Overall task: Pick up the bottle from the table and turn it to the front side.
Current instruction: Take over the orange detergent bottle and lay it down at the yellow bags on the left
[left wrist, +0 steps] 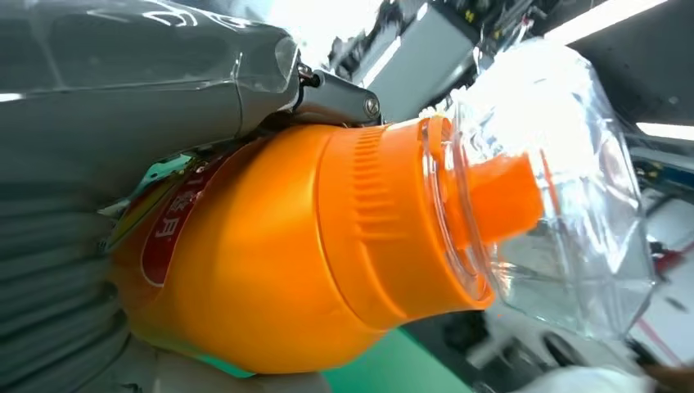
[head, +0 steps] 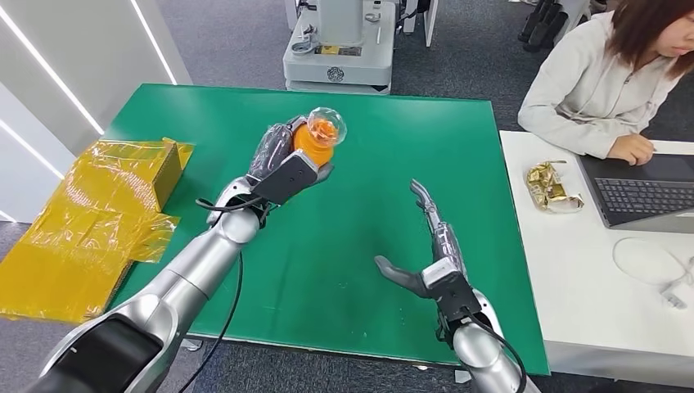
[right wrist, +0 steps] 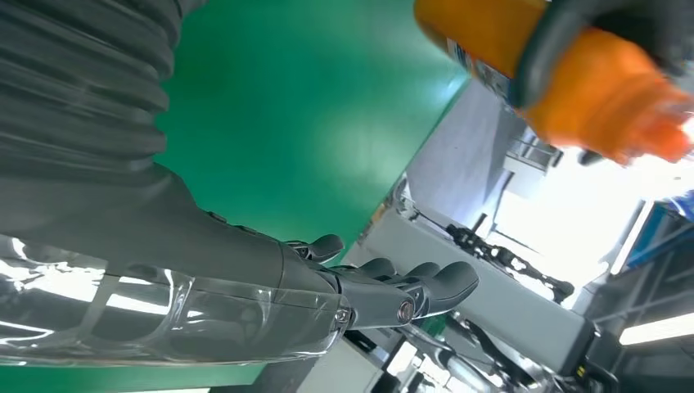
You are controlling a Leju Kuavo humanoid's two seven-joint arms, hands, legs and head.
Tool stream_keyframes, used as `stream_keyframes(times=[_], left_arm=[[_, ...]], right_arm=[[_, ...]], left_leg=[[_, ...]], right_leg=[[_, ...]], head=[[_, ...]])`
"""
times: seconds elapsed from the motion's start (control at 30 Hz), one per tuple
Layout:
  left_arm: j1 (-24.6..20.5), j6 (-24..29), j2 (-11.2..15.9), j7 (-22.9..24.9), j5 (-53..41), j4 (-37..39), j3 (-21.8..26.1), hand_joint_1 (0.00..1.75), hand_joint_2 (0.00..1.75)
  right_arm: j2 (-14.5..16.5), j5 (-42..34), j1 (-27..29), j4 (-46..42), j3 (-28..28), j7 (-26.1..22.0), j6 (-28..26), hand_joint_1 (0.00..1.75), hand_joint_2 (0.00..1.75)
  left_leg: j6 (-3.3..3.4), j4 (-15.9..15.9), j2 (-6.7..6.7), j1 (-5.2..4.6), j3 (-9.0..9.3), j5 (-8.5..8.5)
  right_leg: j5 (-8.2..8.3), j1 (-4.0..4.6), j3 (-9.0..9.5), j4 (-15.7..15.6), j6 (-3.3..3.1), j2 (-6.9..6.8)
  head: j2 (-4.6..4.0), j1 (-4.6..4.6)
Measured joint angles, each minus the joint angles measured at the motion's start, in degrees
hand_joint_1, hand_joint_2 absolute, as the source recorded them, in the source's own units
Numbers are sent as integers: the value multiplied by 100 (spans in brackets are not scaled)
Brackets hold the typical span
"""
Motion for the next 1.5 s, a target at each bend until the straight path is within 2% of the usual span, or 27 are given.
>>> stream_keyframes(times=[0.1,0.27,0.4,0.5,0.6,0.8,0.97,1.2,1.33,1.5], left_arm=[[-5,430,114,148,-861,12,-5,175,175],[-16,819,224,334,-1601,13,-42,175,175],[-71,1592,379,1254,-3977,2,-259,175,175],[-84,1532,482,1950,-5673,-18,-313,175,175],[-88,1251,535,2308,-6513,11,-315,175,175],[-68,872,737,2673,-6599,179,-309,175,175],[130,665,984,2978,-6601,216,-285,175,175],[559,-214,1415,3933,-6603,104,-295,175,175],[786,-562,1699,4017,-6603,-200,-295,175,175],[963,-730,1958,3893,-6604,-470,-262,175,175]], right_arm=[[-120,5,235,-465,-42,44,-51,0,175],[-247,48,445,-905,-92,65,-57,0,175],[-290,345,673,-1235,-128,44,-60,0,175],[-301,617,877,-1515,-158,10,-137,0,175],[-339,731,1058,-1744,-239,5,-259,0,175],[-487,751,1497,-2235,-586,39,-403,0,175],[-495,931,1901,-2553,-859,57,-336,0,175],[-353,1334,2410,-2835,-1207,110,-207,0,175],[-298,1360,2552,-2919,-1400,110,-175,0,175],[-284,1344,2680,-3013,-1560,107,-174,0,175]], left_leg=[[0,0,0,-1,-1,0],[0,1,1,-1,0,0],[0,0,0,-1,1,0],[0,-1,0,0,0,0],[0,-1,0,0,0,0],[0,-1,1,-1,-1,-1],[-2,-2,1,1,-1,-2],[-6,-5,18,2,1,-5],[-6,-5,13,2,-1,-5],[-6,-5,14,0,0,-5]], right_leg=[[0,0,0,-2,0,0],[1,-1,1,-2,1,1],[1,0,1,-1,0,0],[0,0,0,-1,0,0],[-1,0,-1,-1,0,0],[0,0,0,-2,0,0],[-3,0,-1,-1,1,0],[-6,0,-4,0,2,21],[-7,0,-4,-1,2,15],[-6,0,-2,-2,2,16]], head=[[0,0],[0,1],[0,1],[0,-1],[0,-1],[0,1],[0,0],[0,-1],[0,0],[0,1]])
